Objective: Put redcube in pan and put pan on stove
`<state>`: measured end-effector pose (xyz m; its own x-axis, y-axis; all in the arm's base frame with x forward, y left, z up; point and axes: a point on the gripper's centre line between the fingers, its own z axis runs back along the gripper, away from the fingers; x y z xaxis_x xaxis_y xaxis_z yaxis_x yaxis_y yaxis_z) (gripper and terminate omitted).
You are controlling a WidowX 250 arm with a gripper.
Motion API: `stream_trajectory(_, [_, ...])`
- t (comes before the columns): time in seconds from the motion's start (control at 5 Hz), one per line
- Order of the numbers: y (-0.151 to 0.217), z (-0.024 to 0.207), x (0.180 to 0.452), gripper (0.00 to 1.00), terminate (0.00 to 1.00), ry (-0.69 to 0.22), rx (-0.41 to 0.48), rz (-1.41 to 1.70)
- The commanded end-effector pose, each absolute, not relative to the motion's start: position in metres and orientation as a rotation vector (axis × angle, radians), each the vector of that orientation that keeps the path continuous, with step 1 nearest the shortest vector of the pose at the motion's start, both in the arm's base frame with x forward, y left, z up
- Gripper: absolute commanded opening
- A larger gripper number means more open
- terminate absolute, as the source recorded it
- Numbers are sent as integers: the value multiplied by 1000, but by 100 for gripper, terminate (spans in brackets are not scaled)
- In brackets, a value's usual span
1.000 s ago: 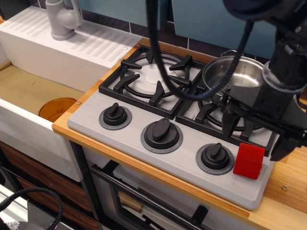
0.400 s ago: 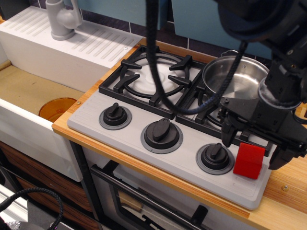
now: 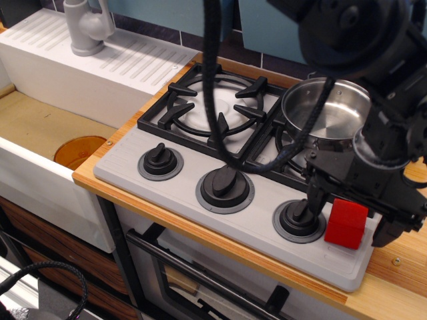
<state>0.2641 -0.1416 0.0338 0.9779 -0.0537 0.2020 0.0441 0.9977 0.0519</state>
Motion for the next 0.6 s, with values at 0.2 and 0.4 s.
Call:
stream_trajectory(0.2, [-141,34,272,0,0,-222,24,-49])
stream_trajectory(0.4, [-139,52,270,0,0,-194,45,-47])
